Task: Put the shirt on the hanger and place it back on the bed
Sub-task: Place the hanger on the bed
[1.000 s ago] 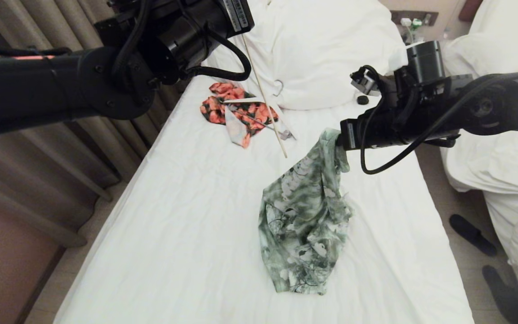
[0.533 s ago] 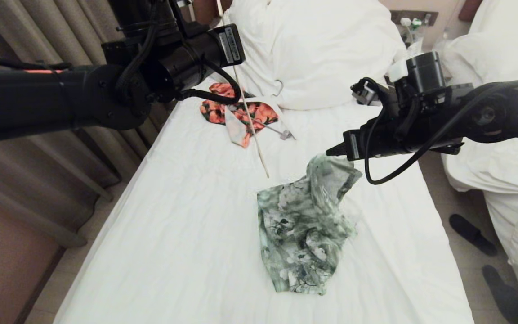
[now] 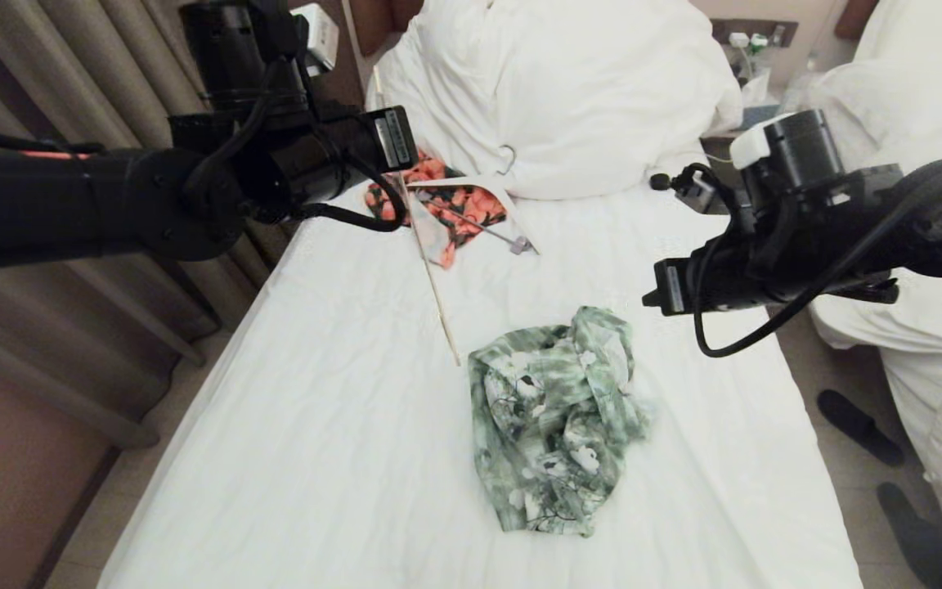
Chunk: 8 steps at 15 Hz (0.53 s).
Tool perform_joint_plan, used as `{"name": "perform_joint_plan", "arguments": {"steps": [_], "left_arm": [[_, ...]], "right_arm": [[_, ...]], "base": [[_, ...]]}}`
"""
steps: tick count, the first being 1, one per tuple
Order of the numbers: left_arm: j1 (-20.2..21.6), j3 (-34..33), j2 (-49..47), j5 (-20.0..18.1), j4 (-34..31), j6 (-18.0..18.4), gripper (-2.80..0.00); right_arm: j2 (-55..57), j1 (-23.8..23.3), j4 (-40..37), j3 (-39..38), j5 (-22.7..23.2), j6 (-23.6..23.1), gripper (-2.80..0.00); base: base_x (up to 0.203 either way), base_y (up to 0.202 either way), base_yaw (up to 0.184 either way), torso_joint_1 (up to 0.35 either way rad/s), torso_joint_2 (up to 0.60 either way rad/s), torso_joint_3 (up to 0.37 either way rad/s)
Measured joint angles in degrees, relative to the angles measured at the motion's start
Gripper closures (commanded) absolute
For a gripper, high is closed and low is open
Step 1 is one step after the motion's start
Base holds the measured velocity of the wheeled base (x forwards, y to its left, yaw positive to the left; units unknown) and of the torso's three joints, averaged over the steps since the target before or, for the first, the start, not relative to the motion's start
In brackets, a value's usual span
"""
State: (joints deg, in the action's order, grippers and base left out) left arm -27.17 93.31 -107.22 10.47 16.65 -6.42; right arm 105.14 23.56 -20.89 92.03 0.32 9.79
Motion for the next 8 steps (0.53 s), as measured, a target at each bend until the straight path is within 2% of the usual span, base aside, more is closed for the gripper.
{"name": "perform_joint_plan", "arguments": {"steps": [2,5,8], "left_arm": [[-1.98,-1.89,-1.09,2.96,-2.06,-0.16,0.0],[-7.94,-2.65,-4.34,11.82,-8.87,-1.31,0.0],[-13.96,-2.28,-9.08,21.25,-11.34,-1.35,0.0]], "right_arm": [[-3.59,0.05,-1.12,-0.35,-1.98,1.99,0.0],[-9.11,0.07,-5.24,-0.62,-6.25,3.13,0.0],[-13.28,0.11,-5.93,-2.09,-9.07,3.24,0.0]], "base": [[0.0,0.0,0.0,0.0,0.0,0.0],[0.0,0.0,0.0,0.0,0.0,0.0],[0.0,0.0,0.0,0.0,0.0,0.0]]}}
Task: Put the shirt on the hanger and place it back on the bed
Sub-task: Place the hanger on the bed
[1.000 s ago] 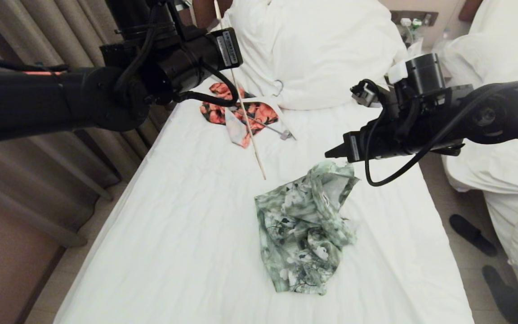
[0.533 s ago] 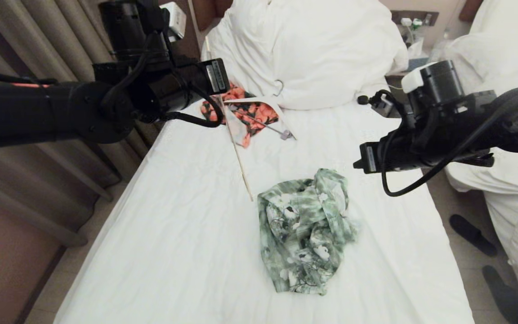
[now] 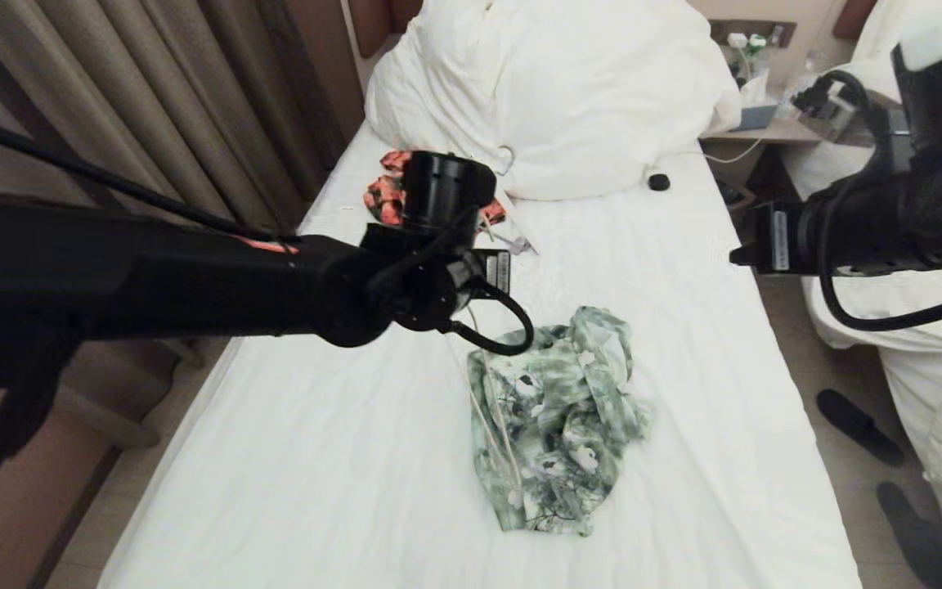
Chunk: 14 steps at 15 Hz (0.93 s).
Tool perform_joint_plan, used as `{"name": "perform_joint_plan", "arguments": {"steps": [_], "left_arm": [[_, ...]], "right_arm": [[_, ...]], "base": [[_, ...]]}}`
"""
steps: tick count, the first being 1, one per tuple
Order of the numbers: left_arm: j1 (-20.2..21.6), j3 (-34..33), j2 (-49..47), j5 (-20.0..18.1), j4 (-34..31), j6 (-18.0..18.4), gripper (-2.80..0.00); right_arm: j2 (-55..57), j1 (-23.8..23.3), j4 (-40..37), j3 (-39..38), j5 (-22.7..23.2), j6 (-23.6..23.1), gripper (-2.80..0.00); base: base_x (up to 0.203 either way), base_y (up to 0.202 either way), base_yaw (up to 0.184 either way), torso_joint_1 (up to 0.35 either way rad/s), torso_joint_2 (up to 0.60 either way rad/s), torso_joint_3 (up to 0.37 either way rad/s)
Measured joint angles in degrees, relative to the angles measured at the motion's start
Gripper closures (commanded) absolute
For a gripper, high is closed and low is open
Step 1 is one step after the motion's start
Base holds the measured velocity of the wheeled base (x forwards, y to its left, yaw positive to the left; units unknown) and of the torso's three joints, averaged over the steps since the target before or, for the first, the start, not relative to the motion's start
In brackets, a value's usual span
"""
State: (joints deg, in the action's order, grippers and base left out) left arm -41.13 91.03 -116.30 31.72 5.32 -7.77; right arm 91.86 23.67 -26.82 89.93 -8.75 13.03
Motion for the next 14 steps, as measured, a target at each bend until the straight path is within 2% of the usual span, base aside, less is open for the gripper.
{"name": "perform_joint_plan", "arguments": {"steps": [4,5,7,11,14], "left_arm": [[-6.0,0.99,-6.62,7.41,1.45,2.65,0.0],[-7.29,1.63,-8.1,7.91,2.06,2.9,-2.8],[-8.62,3.83,-10.75,8.6,3.01,4.19,-2.8],[-9.62,5.52,-14.39,8.44,12.27,9.93,-2.8],[-9.56,2.1,-13.58,8.41,12.9,9.4,-2.8]], "right_arm": [[-4.71,-0.04,-0.11,-2.95,-0.26,-0.06,0.0],[-5.53,-0.04,-0.11,-3.31,-0.26,-0.06,0.0],[-7.33,-0.04,0.2,-4.24,-0.03,-0.05,0.0],[-9.97,-0.04,-0.12,-5.27,-0.08,-0.16,0.0],[-11.82,-0.06,-0.11,-7.68,-0.23,-0.17,0.0]], "base": [[0.0,0.0,0.0,0.0,0.0,0.0],[0.0,0.0,0.0,0.0,0.0,0.0],[0.0,0.0,0.0,0.0,0.0,0.0],[0.0,0.0,0.0,0.0,0.0,0.0],[0.0,0.0,0.0,0.0,0.0,0.0]]}}
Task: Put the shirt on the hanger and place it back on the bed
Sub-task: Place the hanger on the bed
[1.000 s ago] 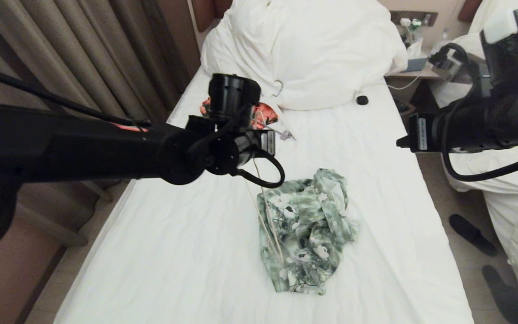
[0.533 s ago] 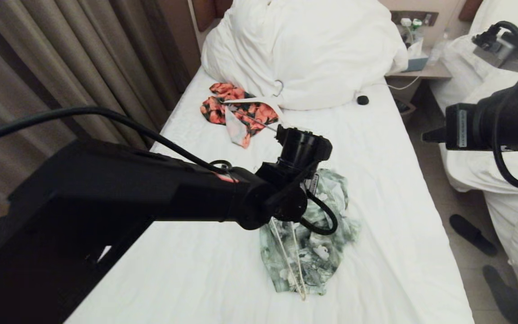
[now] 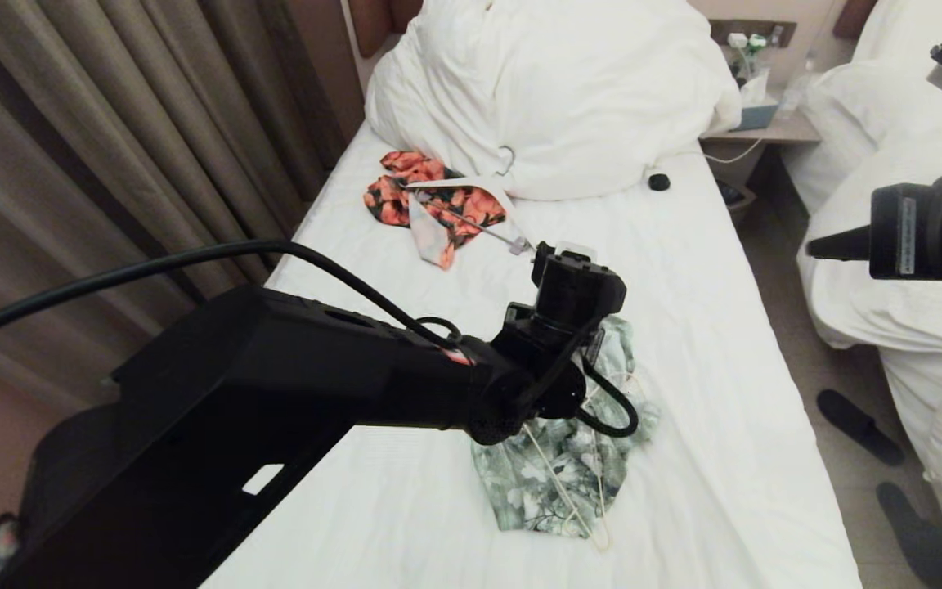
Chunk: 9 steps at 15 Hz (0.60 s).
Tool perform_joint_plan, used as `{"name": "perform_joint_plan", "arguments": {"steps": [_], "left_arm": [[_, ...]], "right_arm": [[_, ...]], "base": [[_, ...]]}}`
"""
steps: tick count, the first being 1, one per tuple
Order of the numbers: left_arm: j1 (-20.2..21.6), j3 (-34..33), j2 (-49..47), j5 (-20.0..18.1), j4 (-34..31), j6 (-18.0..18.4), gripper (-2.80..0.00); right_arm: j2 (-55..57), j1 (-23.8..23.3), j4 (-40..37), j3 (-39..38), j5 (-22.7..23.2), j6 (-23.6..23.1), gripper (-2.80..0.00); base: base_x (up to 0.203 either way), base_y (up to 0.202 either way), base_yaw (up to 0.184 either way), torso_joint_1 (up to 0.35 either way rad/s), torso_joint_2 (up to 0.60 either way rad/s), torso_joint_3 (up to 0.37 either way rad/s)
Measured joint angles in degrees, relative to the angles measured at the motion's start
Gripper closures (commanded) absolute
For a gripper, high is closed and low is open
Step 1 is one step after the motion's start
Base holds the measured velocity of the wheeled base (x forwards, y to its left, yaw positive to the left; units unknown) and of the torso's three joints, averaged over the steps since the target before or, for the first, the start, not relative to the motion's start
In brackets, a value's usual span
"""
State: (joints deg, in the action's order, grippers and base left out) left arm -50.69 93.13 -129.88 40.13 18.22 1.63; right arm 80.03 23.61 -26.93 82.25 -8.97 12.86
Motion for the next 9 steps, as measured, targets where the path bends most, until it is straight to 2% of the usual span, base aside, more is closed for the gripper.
{"name": "perform_joint_plan", "arguments": {"steps": [1,2,6,9], "left_arm": [[0.15,-2.26,1.05,-0.11,0.14,-0.75,-1.73],[0.54,-4.86,2.42,-0.39,0.27,-1.73,0.0],[5.06,-14.3,8.67,-5.5,3.52,-3.89,0.0],[11.71,-23.25,15.06,-10.15,6.08,-4.77,0.0]], "right_arm": [[-0.38,-0.09,0.01,-1.08,-0.04,0.04,0.0],[-0.65,-0.09,0.12,-2.5,-0.1,0.09,0.0],[-1.39,-0.11,0.44,-8.25,-0.34,0.89,0.0],[-4.09,-0.09,0.56,-12.62,-0.61,2.85,0.0]], "base": [[0.0,0.0,0.0,0.0,0.0,0.0],[0.0,0.0,0.0,0.0,0.0,0.0],[0.0,0.0,0.0,0.0,0.0,0.0],[0.0,0.0,0.0,0.0,0.0,0.0]]}}
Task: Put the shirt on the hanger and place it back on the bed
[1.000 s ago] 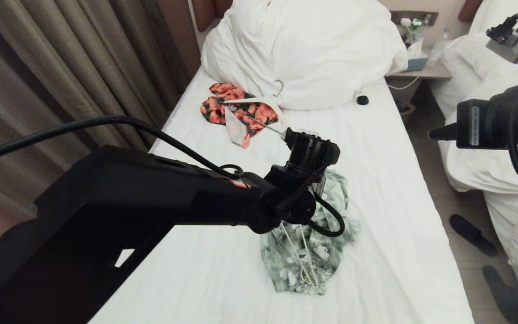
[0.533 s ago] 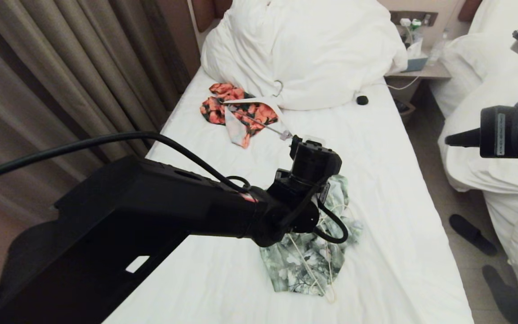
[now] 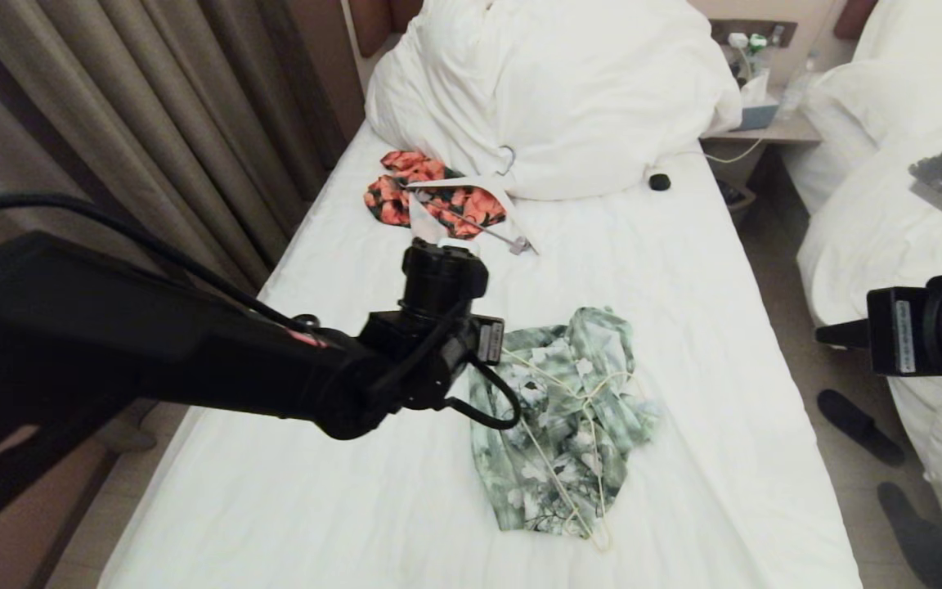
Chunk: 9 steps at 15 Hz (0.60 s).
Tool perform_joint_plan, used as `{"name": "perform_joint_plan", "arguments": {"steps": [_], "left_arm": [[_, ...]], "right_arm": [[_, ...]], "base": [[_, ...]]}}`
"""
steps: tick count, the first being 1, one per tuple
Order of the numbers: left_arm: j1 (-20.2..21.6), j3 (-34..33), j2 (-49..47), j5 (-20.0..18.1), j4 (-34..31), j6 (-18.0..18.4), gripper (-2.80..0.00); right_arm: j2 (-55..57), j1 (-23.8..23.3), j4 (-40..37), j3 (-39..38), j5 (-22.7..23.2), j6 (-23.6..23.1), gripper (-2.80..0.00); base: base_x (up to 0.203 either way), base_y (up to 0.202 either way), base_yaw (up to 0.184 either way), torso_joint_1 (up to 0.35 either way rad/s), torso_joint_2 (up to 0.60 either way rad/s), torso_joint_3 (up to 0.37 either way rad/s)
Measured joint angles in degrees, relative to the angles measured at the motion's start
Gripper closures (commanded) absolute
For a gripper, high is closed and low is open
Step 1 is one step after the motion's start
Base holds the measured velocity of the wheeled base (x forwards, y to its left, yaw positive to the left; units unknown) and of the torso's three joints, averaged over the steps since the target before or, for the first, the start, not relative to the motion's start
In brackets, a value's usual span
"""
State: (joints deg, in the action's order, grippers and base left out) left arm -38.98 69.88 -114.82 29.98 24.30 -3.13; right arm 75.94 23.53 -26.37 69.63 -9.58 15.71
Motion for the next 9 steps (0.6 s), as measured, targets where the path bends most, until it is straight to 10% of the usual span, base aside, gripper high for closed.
{"name": "perform_joint_plan", "arguments": {"steps": [9], "left_arm": [[20.4,-17.26,35.8,6.93,0.11,10.64,0.0]], "right_arm": [[-28.71,-6.2,-0.5,-13.8,-1.18,-0.94,0.0]], "base": [[0.0,0.0,0.0,0.0,0.0,0.0]]}}
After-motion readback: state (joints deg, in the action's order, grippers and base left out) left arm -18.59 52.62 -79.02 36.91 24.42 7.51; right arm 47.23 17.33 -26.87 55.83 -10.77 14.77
